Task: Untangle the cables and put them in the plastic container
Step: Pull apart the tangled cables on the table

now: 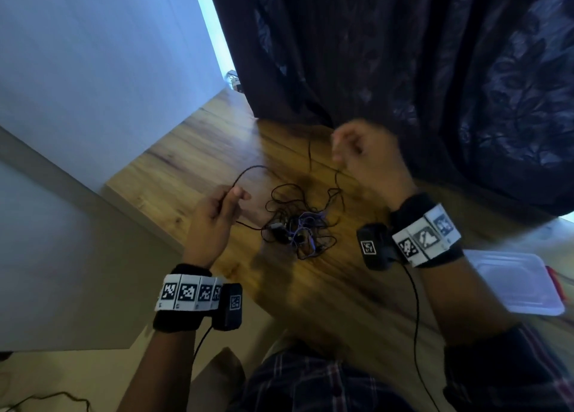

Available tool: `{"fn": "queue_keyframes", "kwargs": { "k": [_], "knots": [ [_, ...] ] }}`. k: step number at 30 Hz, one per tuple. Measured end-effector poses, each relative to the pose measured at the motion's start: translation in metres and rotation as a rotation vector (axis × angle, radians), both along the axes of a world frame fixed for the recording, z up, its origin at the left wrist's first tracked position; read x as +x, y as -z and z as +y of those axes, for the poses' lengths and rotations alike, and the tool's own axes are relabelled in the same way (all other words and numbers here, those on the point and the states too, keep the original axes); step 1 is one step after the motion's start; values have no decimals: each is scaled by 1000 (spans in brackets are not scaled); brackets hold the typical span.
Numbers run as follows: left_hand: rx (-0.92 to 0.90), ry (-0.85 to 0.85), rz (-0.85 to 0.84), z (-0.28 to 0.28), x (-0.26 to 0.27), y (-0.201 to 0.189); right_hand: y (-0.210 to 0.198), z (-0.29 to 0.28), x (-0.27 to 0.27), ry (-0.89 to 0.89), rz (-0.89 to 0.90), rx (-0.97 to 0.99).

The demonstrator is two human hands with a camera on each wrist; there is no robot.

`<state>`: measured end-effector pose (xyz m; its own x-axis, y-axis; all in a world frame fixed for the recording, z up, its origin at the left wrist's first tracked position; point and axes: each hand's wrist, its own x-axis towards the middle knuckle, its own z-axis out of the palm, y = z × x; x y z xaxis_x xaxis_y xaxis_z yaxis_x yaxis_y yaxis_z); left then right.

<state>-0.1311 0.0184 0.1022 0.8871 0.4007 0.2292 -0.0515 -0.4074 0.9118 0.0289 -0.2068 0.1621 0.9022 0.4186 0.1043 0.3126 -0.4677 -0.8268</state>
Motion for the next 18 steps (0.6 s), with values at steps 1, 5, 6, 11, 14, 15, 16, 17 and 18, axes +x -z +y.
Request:
{"fn": "queue_keyframes", "kwargs": {
  "k": [1,5,6,11,14,15,16,17,18],
  "knots": [
    [47,7,-11,-3,0,-7,8,-1,-7,-89,46,-162],
    [255,108,37,-23,6,-25,11,0,-38,-376,64,-267],
    [298,132,51,-28,10,-28,8,3,-44,-435,72,-205],
    [369,191,16,-43,27,-37,4,19,-48,-453,90,62],
    [304,194,-2,-36,24,-36,3,14,-34,-379,-58,21],
    [283,174,-23,-32,21,-36,2,9,-28,-346,-114,-1],
    [251,139,-57,-27,18,-36,5,5,-22,-303,-178,-30],
    [204,94,-108,-22,15,-36,11,-1,-15,-239,-259,-78],
    [147,42,-174,-17,12,-37,18,-7,-9,-154,-343,-138]
  ]
}}
